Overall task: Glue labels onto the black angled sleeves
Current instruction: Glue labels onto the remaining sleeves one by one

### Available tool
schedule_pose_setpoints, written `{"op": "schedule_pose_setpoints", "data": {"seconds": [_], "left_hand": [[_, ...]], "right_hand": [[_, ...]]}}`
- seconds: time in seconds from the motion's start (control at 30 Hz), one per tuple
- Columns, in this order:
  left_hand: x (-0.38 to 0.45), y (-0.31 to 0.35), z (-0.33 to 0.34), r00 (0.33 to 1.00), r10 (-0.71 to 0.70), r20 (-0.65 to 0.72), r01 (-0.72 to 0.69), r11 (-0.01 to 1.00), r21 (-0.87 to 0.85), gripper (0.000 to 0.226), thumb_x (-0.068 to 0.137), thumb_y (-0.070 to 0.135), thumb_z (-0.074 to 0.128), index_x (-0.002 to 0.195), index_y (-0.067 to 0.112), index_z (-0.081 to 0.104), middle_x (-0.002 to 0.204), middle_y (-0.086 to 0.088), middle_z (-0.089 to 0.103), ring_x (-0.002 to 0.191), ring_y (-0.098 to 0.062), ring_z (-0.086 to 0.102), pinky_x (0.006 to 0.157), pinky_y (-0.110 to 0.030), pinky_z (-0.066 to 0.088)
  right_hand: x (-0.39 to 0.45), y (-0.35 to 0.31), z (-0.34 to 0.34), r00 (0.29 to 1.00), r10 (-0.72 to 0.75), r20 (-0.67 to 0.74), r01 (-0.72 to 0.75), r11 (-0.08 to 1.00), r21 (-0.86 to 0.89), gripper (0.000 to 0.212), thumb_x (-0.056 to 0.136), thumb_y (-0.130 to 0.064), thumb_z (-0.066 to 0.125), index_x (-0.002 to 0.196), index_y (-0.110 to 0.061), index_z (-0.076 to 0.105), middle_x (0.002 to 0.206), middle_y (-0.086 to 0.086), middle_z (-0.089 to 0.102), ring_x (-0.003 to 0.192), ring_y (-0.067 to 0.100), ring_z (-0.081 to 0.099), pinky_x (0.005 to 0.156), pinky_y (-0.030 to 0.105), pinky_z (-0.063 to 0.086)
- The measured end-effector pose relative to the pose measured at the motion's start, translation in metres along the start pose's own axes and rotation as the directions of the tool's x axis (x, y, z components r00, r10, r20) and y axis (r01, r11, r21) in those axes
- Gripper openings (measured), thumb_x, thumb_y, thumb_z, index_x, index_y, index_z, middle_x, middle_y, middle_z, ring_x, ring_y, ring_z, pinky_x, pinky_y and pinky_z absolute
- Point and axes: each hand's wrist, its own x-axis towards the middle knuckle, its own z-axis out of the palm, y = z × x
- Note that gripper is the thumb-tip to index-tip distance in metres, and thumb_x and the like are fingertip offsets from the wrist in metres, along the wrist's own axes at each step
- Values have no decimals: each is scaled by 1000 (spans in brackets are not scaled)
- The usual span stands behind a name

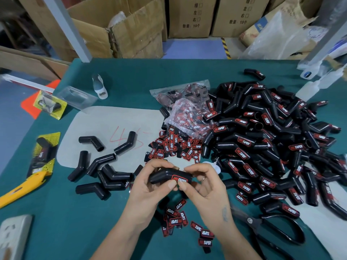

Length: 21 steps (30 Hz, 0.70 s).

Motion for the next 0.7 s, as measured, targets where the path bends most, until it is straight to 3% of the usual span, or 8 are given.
{"op": "schedule_pose_setpoints", "data": {"seconds": [0.33, 0.53, 0.7], "left_hand": [[1, 3, -2, 999, -3, 39, 1, 999, 52, 31, 80, 15, 80, 110, 21, 74, 104, -6, 73, 88, -17, 69, 83, -26, 57], [4, 3, -10, 994, 100, 54, -111, 955, 276, 25, 84, 25, 80, 108, 30, 75, 106, 2, 72, 102, -17, 69, 90, -24, 54], [6, 1, -17, 974, 205, 93, -224, 845, 486, 24, 88, 37, 79, 111, 42, 74, 106, 5, 69, 99, -26, 69, 90, -41, 55]], "right_hand": [[3, 6, 0, 1000, -3, -23, 3, 1000, 2, 24, 86, -25, 81, 109, -28, 73, 108, 5, 68, 100, 25, 68, 84, 41, 59], [1, 1, 0, 1000, 15, 5, -15, 1000, 1, 26, 88, -35, 84, 110, -27, 73, 109, 4, 69, 102, 22, 68, 84, 32, 58], [2, -1, -1, 999, 48, 3, -47, 999, -18, 33, 86, -42, 84, 113, -26, 73, 110, 4, 71, 101, 24, 72, 85, 33, 59]]}}
